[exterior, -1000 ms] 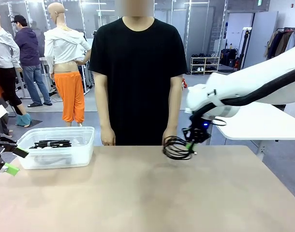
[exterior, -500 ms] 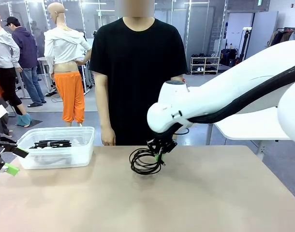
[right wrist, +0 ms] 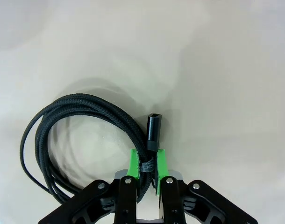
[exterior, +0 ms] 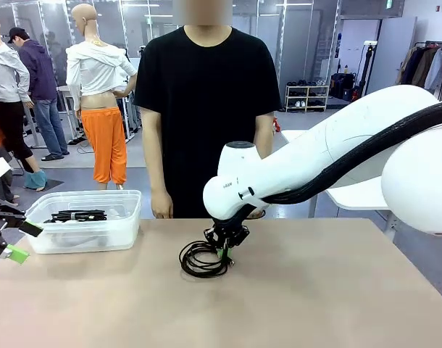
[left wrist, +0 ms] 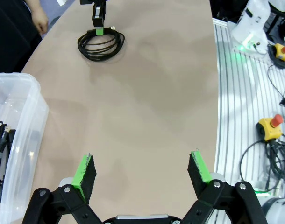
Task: Organize and store the cables.
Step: Place the USB Extension Cable into the Organizing box.
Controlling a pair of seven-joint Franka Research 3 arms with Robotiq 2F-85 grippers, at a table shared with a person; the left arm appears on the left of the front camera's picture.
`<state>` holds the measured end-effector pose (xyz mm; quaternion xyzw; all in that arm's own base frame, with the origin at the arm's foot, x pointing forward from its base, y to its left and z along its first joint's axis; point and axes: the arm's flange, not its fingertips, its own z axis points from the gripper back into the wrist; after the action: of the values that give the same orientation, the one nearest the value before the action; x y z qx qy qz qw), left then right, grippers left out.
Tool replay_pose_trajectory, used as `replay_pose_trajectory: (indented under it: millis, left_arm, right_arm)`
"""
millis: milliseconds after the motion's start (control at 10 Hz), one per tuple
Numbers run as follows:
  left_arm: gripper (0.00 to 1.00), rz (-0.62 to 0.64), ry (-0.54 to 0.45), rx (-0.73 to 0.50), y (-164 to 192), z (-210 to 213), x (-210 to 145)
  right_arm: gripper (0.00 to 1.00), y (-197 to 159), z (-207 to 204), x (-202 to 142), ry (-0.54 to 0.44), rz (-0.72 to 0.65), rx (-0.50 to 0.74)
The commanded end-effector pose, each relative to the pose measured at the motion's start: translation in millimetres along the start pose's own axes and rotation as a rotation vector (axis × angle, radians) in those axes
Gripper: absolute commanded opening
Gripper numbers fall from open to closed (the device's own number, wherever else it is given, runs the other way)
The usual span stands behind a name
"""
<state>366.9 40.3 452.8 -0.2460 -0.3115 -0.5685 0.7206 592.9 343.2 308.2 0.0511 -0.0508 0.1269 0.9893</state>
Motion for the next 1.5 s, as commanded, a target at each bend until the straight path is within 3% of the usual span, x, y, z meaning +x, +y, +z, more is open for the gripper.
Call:
replay_pose_trajectory:
  millis: [0, 100, 400, 500, 700, 800, 1000, 1100, 1400]
  left_arm:
    - [1.00, 0.008, 0.010, 0.000, 0, 3, 2]
    - [1.00, 0.008, 0.010, 0.000, 0, 3, 2]
    - [1.00, 0.008, 0.010, 0.000, 0, 3, 2]
    - [1.00, 0.008, 0.010, 0.000, 0, 3, 2]
    - [1.00, 0.008, 0.010, 0.000, 0, 3, 2]
    - [1.00, 0.008, 0.010, 0.000, 0, 3, 2]
    - [1.00, 0.008, 0.010, 0.000, 0, 3, 2]
    - [1.00, 0.008, 0.010, 0.000, 0, 3, 2]
    - [1.00, 0.008, 0.010, 0.000, 0, 3, 2]
  right_arm:
    - [0.17, 4, -5, -4, -0.006, 0.018, 0.011]
    - [0.28, 7, -2, -8, -0.016, 0.034, 0.012]
    - [0.84, 3, 11, -14, -0.034, 0.042, 0.024]
    - [1.00, -2, 32, -17, -0.103, 0.057, 0.023]
    - [1.00, -13, 64, -23, -0.182, 0.068, 0.004]
    - [0.96, -20, 78, -30, -0.180, 0.121, 0.037]
    - [1.00, -45, 103, -44, -0.165, 0.262, 0.115]
    - [1.00, -71, 117, -53, -0.185, 0.390, 0.144]
    - [1.00, -170, 137, -79, -0.300, 0.447, 0.366]
